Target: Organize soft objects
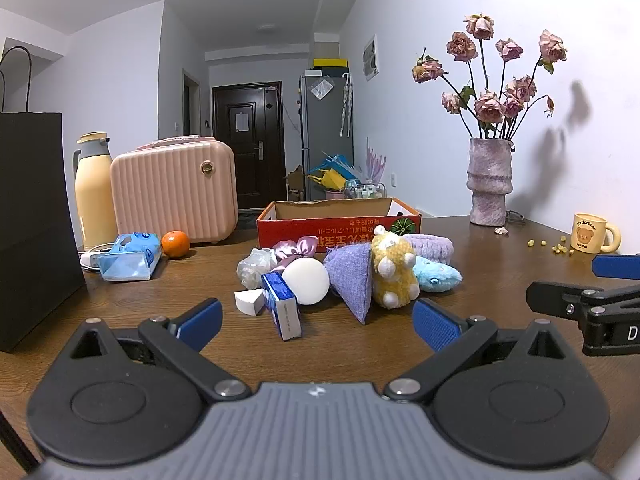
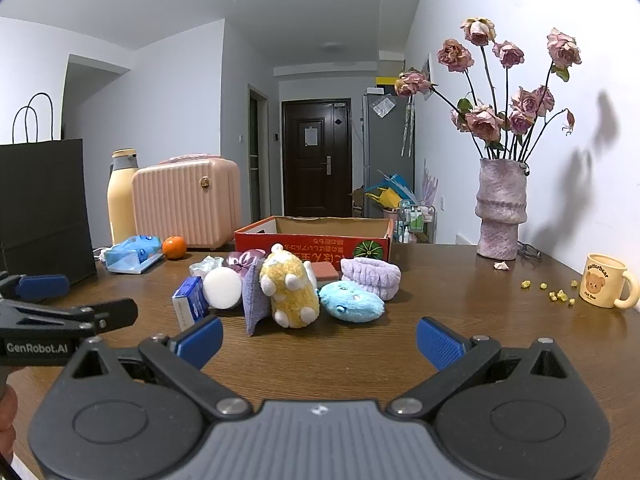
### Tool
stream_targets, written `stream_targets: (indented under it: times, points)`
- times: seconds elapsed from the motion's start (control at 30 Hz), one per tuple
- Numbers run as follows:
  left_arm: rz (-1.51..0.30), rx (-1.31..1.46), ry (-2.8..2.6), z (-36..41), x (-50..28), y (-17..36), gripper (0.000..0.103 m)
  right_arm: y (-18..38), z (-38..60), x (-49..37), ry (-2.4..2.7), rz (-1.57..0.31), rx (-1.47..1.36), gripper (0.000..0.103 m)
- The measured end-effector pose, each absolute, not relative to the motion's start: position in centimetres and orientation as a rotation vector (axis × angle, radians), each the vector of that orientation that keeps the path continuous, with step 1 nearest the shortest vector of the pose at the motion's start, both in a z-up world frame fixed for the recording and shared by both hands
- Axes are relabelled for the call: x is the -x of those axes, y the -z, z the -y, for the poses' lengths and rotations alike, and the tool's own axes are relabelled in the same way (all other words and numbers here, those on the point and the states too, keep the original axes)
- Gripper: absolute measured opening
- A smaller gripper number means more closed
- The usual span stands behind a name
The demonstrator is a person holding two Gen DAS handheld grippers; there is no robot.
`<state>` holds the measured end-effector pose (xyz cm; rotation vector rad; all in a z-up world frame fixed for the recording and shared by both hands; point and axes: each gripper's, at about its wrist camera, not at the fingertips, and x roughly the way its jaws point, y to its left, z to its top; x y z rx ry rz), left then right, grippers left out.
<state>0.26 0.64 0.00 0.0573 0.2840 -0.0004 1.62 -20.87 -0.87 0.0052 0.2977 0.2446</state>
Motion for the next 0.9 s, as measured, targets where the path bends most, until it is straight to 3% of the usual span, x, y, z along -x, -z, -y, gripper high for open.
stream_targets:
  times: [0.9]
  points:
    - [-0.281,-0.055,0.003,-0.73,-0.19,-0.10,0.103,0.71,20.66,-1.57,-0.253,-0.296,-0.003,0.103]
